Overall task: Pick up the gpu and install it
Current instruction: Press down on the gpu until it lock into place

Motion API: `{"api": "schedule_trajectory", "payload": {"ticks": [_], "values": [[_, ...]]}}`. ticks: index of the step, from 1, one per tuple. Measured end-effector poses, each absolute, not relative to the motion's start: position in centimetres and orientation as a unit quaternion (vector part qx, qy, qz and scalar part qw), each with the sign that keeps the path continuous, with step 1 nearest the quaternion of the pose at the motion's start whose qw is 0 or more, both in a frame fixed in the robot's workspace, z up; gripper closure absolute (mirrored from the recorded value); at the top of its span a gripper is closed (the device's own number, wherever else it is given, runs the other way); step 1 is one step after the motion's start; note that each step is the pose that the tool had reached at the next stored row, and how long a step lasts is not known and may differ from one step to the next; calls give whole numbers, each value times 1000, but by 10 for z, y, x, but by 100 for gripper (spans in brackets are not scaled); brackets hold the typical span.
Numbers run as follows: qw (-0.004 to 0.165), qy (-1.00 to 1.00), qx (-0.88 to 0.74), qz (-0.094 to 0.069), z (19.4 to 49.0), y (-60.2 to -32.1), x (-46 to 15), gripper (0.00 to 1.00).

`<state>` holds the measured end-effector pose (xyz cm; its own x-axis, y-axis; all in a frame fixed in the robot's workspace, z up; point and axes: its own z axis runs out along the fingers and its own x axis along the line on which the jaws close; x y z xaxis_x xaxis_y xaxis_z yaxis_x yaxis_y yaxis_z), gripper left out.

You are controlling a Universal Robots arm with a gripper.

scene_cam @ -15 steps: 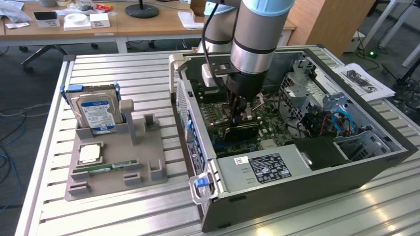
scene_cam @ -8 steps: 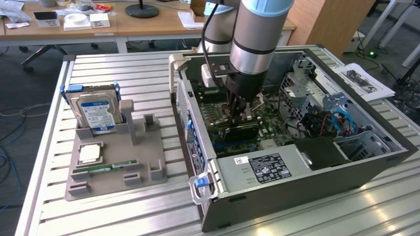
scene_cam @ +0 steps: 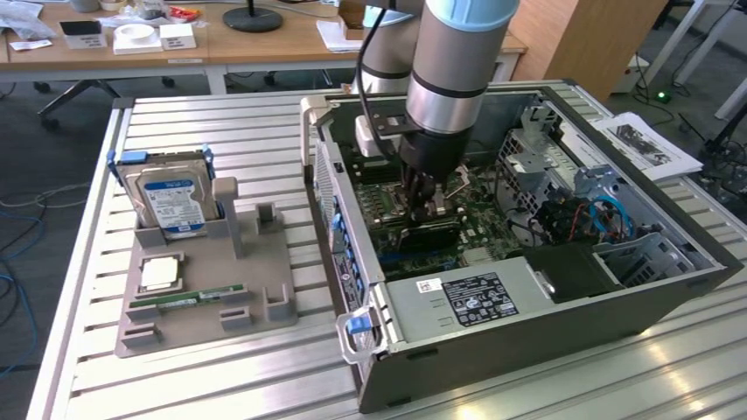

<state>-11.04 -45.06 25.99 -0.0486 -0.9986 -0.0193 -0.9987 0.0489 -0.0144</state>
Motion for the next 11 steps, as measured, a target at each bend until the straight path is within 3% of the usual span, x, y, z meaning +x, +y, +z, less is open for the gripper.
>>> {"api": "schedule_trajectory", "payload": {"ticks": [11], "values": [[13, 724, -689, 2, 260, -450, -110, 89]]}}
